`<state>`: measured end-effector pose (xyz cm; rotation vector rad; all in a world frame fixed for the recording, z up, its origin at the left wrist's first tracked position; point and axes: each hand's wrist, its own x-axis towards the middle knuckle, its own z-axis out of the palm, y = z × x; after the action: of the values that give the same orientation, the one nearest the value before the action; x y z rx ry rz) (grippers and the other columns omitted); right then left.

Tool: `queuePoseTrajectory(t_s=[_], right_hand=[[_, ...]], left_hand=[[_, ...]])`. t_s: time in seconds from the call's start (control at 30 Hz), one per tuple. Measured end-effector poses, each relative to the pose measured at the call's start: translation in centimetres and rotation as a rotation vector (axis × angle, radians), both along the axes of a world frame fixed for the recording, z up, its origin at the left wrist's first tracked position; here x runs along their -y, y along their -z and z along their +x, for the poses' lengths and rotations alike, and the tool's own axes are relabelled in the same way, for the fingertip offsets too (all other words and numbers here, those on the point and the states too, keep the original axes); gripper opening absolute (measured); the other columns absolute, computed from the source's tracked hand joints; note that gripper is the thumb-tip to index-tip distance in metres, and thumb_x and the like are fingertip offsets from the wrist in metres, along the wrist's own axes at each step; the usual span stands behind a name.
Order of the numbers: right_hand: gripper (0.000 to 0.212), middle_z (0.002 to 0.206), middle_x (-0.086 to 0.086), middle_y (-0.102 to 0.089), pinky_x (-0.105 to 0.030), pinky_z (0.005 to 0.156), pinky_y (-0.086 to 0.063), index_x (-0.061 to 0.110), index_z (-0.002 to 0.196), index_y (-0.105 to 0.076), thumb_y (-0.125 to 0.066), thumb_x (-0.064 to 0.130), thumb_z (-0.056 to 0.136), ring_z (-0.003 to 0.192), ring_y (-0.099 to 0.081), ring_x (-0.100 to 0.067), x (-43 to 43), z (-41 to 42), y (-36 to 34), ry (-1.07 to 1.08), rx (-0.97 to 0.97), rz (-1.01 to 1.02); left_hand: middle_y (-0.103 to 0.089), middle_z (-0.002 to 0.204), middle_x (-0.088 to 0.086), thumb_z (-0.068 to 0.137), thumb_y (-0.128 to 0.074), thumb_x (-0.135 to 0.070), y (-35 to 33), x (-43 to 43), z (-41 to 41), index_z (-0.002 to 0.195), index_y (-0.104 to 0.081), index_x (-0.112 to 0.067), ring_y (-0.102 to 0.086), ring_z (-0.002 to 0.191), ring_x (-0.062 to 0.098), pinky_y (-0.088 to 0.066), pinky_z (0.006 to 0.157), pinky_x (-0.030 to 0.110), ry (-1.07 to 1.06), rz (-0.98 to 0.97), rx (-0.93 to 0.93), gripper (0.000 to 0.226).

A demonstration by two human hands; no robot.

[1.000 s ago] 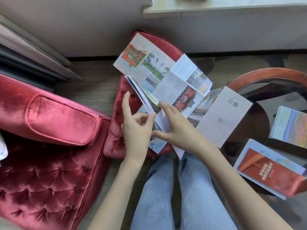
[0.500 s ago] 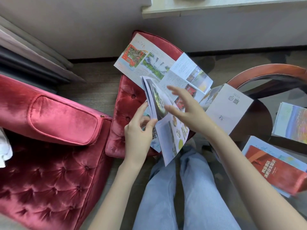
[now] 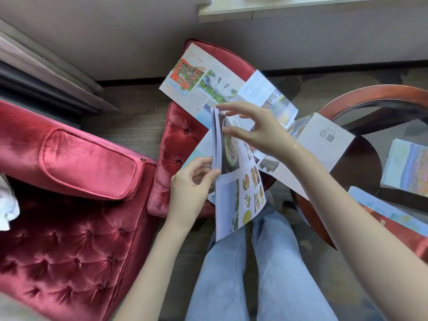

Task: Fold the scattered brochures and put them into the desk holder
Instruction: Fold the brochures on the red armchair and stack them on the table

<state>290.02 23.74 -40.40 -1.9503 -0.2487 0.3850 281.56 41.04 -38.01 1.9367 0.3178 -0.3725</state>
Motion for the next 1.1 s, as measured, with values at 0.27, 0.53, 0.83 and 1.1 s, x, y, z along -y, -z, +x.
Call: queuePoseTrajectory(t_s=[0.27,0.53,0.83,1.1], right_hand=[[0.041,0.117,0.012,-0.059,-0.015,0.101,-0.041,0.017,0.121,-0.061,-0.070,0.025,0.082,0.112,-0.054,-0.001,0.2,-0.7,0.5,0.097,0.150,0.000],[0.042,0.116,0.009,-0.060,-0.024,0.097,-0.047,0.015,0.120,-0.060,-0.071,0.026,0.080,0.107,-0.059,-0.006,0.5,-0.9,0.6,0.167,0.194,0.052],[0.043,0.117,0.019,-0.055,-0.011,0.097,-0.040,0.029,0.119,-0.052,-0.071,0.028,0.080,0.110,-0.053,0.004,1.0,-1.1,0.3,0.126,0.078,0.136],[0.039,0.112,0.006,-0.058,-0.010,0.096,-0.041,0.022,0.109,-0.053,-0.075,0.020,0.076,0.107,-0.055,0.006,1.0,-0.8,0.3,0.193,0.065,0.195]], left_hand=[[-0.067,0.080,-0.002,0.084,-0.066,-0.004,0.2,-0.5,0.0,0.094,-0.065,-0.019,-0.062,0.065,-0.007,-0.049,0.056,0.009,-0.055,-0.054,-0.014,0.019],[-0.071,0.085,-0.004,0.081,-0.065,-0.008,0.2,-0.7,0.4,0.090,-0.068,-0.019,-0.067,0.075,0.000,-0.052,0.063,0.013,-0.087,-0.262,-0.072,0.014],[-0.074,0.088,-0.001,0.076,-0.064,-0.025,0.3,-1.4,0.6,0.086,-0.074,-0.022,-0.068,0.077,0.012,-0.054,0.063,0.021,-0.092,-0.416,-0.131,0.014],[-0.074,0.093,0.001,0.077,-0.064,-0.025,0.6,-1.5,1.3,0.092,-0.072,-0.017,-0.067,0.082,0.015,-0.057,0.065,0.026,-0.062,-0.374,-0.137,0.019]])
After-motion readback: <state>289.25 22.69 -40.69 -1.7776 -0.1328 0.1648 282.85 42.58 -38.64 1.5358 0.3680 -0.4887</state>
